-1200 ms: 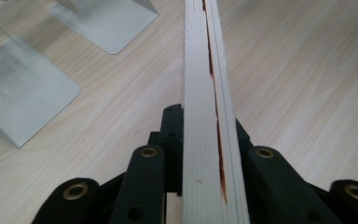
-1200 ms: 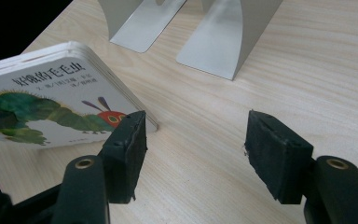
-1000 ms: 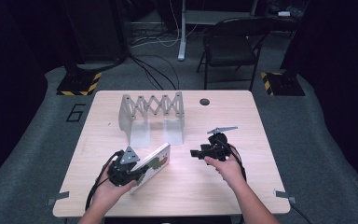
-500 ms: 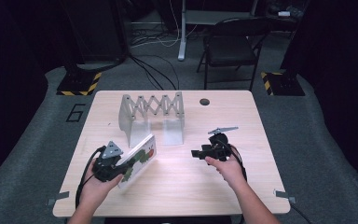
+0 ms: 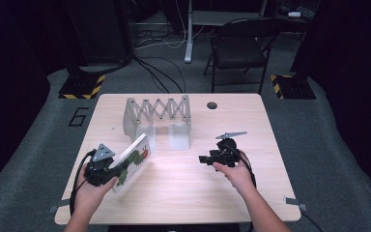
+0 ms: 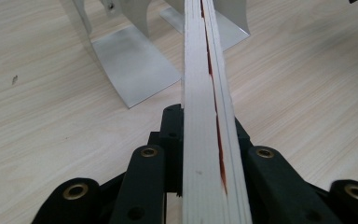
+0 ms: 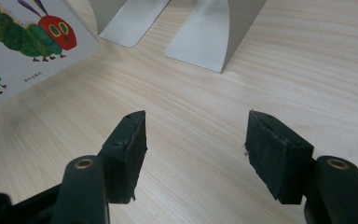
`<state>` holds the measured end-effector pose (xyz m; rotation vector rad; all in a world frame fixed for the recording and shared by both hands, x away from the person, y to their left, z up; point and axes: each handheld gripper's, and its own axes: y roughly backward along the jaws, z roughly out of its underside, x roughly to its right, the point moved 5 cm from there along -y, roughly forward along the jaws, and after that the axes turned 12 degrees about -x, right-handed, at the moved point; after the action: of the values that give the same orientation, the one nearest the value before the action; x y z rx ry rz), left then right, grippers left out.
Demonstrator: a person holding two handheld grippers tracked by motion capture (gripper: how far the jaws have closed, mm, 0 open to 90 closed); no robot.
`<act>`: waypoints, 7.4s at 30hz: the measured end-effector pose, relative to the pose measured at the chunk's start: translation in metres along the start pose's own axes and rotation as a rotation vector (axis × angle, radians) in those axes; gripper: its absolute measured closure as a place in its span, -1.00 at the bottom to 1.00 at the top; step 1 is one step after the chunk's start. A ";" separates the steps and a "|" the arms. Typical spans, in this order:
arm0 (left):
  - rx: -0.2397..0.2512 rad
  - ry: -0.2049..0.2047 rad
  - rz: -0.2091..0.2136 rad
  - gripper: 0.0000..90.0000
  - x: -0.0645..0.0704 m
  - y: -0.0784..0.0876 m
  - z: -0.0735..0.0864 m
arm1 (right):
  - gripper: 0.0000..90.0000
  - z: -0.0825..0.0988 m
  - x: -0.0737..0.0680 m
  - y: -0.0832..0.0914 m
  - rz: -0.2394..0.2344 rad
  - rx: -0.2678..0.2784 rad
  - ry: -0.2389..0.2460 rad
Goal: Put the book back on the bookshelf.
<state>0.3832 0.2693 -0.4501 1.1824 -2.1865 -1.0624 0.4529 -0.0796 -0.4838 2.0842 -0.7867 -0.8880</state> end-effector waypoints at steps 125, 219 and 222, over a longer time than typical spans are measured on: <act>-0.058 0.229 -0.242 0.69 -0.034 -0.081 -0.091 | -0.17 0.002 0.011 0.003 0.000 0.019 -0.028; 0.051 0.177 -0.096 0.12 0.006 -0.015 -0.072 | -0.16 0.000 0.016 0.000 0.000 0.032 -0.027; 0.046 0.164 -0.086 0.11 0.009 -0.011 -0.068 | -0.16 0.001 0.016 0.000 0.001 0.028 -0.029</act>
<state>0.4293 0.2293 -0.4169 1.3453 -2.0606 -0.9186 0.4615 -0.0915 -0.4896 2.0995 -0.8205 -0.9136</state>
